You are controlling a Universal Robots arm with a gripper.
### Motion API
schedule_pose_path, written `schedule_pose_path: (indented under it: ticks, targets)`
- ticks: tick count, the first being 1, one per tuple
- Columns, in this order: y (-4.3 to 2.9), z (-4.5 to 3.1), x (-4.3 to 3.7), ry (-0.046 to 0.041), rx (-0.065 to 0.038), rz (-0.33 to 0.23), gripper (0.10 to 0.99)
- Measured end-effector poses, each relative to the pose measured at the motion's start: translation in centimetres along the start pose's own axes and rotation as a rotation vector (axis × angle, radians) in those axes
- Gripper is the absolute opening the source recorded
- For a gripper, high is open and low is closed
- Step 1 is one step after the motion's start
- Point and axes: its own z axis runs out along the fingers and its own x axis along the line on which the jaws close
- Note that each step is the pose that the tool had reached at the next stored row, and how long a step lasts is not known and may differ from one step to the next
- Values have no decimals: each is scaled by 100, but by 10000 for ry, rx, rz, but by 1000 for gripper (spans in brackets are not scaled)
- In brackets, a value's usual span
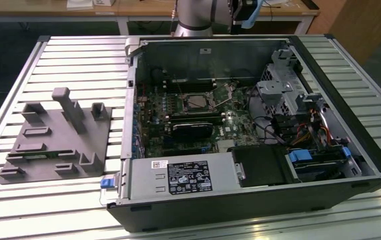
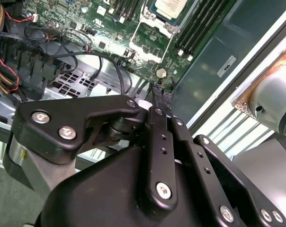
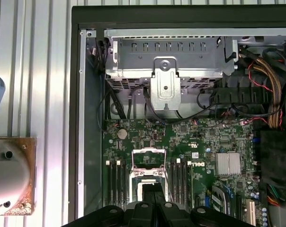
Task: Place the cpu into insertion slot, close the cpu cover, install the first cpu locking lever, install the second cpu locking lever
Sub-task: 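Close the cpu cover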
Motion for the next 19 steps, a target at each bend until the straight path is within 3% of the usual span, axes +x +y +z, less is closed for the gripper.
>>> schedule_pose_path:
  ticks: [10,19]
  targets:
    - [-6,76,-1,-1,0,-1,106]
    - [-17,207,-2,-1,1,0,106]
